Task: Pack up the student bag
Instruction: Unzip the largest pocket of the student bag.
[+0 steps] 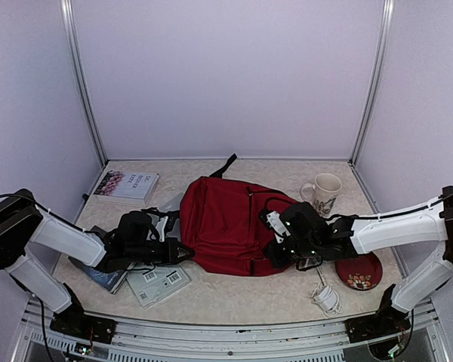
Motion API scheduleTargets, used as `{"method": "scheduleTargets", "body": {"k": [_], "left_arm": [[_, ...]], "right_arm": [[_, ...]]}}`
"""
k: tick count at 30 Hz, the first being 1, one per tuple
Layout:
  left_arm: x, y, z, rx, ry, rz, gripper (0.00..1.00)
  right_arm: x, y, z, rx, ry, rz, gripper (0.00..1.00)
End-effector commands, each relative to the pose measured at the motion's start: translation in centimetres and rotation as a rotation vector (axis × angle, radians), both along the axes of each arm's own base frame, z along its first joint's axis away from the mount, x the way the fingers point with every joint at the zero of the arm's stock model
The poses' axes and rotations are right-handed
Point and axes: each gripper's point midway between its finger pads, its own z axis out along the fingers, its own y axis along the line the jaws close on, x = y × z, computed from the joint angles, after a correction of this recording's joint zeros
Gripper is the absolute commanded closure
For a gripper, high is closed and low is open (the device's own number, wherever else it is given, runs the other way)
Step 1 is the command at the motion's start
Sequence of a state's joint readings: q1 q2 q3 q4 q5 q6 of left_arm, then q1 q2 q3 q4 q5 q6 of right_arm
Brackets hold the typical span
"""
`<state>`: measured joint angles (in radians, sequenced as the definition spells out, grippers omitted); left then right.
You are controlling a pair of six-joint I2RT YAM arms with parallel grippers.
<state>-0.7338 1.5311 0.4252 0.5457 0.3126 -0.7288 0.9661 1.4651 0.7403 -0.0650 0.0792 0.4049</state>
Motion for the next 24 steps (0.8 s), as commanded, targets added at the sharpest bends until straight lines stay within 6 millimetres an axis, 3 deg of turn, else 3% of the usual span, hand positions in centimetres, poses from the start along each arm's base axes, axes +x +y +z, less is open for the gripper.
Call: {"method": "scheduleTargets", "body": {"k": [1, 8, 14, 19, 23, 24], "left_arm": [[0.8, 0.4, 1.6, -0.022, -0.054, 0.015, 1.00], [1.6, 2.5, 2.1, 0.099, -0.104, 0.032, 1.00], [2.2, 4.2, 3.9, 0.118, -0.174, 0.083, 1.00], [1.3, 4.8, 3.8, 0.080, -0.146, 0.084, 1.00], [1.8, 6.6, 3.9, 0.114, -0.150, 0.149, 0.99], [2.1, 6.8, 4.6, 0.122, -0.167, 0.158, 0.78]], "right_arm": [[0.8, -2.2, 1.6, 0.105, 0.009, -0.100, 1.00], [1.1, -8.0, 0.9, 0.062, -0.004, -0.232, 1.00], [1.8, -10.9, 2.6, 0.102, -0.056, -0.290, 1.00], [2.1, -10.3, 3.2, 0.155, -0.059, -0.270, 1.00], [1.7, -9.2, 3.1, 0.203, -0.051, -0.222, 1.00], [1.6, -8.5, 3.2, 0.229, -0.048, -0.194, 1.00]]}}
